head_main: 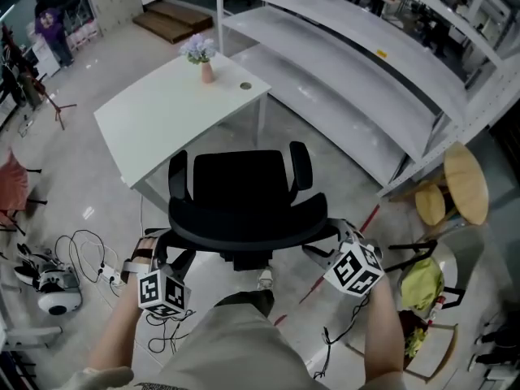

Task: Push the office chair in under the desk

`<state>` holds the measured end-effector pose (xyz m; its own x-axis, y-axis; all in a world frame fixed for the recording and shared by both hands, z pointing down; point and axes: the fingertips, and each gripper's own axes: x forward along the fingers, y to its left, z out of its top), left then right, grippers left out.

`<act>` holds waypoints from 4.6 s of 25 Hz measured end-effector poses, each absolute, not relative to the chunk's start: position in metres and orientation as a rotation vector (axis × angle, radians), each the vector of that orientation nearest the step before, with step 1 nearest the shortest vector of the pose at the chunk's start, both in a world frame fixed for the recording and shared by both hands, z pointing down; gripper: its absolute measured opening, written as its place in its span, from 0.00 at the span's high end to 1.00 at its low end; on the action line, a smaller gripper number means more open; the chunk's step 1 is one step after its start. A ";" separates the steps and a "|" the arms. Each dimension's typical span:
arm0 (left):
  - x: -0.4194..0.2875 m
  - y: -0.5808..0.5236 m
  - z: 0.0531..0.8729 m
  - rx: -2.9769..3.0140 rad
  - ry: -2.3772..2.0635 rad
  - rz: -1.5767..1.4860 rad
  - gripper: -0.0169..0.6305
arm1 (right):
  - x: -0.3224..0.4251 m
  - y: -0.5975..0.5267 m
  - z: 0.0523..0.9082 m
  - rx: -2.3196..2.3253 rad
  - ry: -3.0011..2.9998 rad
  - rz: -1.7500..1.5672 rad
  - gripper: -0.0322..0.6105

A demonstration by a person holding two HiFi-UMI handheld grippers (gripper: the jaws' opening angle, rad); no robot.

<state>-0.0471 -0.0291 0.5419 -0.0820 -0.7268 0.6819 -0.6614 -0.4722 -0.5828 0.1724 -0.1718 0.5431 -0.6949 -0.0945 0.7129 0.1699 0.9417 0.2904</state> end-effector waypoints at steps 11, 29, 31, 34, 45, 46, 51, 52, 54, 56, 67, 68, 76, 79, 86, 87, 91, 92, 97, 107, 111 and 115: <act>-0.058 -0.084 0.541 -2.016 1.742 -1.666 0.60 | 0.146 -0.252 0.542 -0.217 -2.267 -0.447 0.59; -0.055 -0.110 0.542 -1.966 1.897 -1.703 0.59 | 0.118 -0.311 0.542 -0.419 -2.231 -0.514 0.59; -0.055 -0.109 0.542 -1.962 1.919 -1.706 0.60 | 0.114 -0.314 0.542 -0.439 -2.230 -0.525 0.59; -0.057 -0.110 0.541 -1.940 1.952 -1.709 0.60 | 0.106 -0.320 0.542 -0.463 -2.229 -0.541 0.59; -0.076 -0.120 0.541 -1.851 2.102 -1.732 0.60 | 0.062 -0.346 0.541 -0.590 -2.242 -0.622 0.58; -0.078 -0.123 0.541 -1.841 2.117 -1.734 0.60 | 0.058 -0.350 0.540 -0.603 -2.240 -0.627 0.58; -0.088 -0.147 0.540 -1.826 2.174 -1.750 0.59 | 0.040 -0.379 0.540 -0.637 -2.218 -0.629 0.58; -0.091 -0.151 0.540 -1.817 2.185 -1.751 0.59 | 0.036 -0.384 0.540 -0.646 -2.218 -0.634 0.58; -0.097 -0.158 0.540 -1.789 2.211 -1.759 0.59 | 0.025 -0.393 0.540 -0.668 -2.221 -0.651 0.58; -0.106 -0.165 0.540 -1.772 2.243 -1.768 0.59 | 0.014 -0.402 0.540 -0.691 -2.222 -0.666 0.59; -0.157 -0.210 0.540 -1.708 2.338 -1.779 0.59 | -0.052 -0.454 0.540 -0.758 -2.193 -0.679 0.58; -0.161 -0.213 0.541 -1.705 2.346 -1.783 0.59 | -0.057 -0.458 0.539 -0.764 -2.191 -0.679 0.59; -0.184 -0.235 0.538 -1.660 2.416 -1.800 0.59 | -0.091 -0.484 0.537 -0.811 -2.187 -0.715 0.58; -0.195 -0.243 0.538 -1.635 2.432 -1.803 0.59 | -0.105 -0.492 0.537 -0.825 -2.187 -0.728 0.58; -0.226 -0.255 0.540 -1.529 2.488 -1.866 0.58 | -0.138 -0.507 0.537 -0.854 -2.171 -0.743 0.59; -0.231 -0.257 0.540 -1.509 2.496 -1.877 0.58 | -0.143 -0.509 0.536 -0.856 -2.174 -0.750 0.59; -0.249 -0.263 0.542 -1.414 2.521 -1.928 0.58 | -0.162 -0.515 0.537 -0.870 -2.188 -0.779 0.59; -0.253 -0.264 0.542 -1.397 2.527 -1.937 0.58 | -0.167 -0.518 0.536 -0.874 -2.192 -0.786 0.59; -0.268 -0.273 0.542 -1.365 2.562 -1.947 0.58 | -0.187 -0.528 0.536 -0.894 -2.199 -0.806 0.59; -0.284 -0.274 0.542 -1.367 2.550 -1.949 0.58 | -0.202 -0.529 0.537 -0.885 -2.208 -0.799 0.58; -0.293 -0.273 0.542 -1.384 2.538 -1.946 0.58 | -0.206 -0.526 0.536 -0.862 -2.218 -0.795 0.58; -0.300 -0.270 0.544 -1.388 2.529 -1.943 0.58 | -0.212 -0.523 0.539 -0.842 -2.227 -0.796 0.57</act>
<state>-0.3001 -0.2697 0.5443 -0.6345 -0.3795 0.6734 -0.7484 0.0837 -0.6580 -0.2119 -0.5228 0.5386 -0.6039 0.3504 0.7159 0.7249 0.6148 0.3106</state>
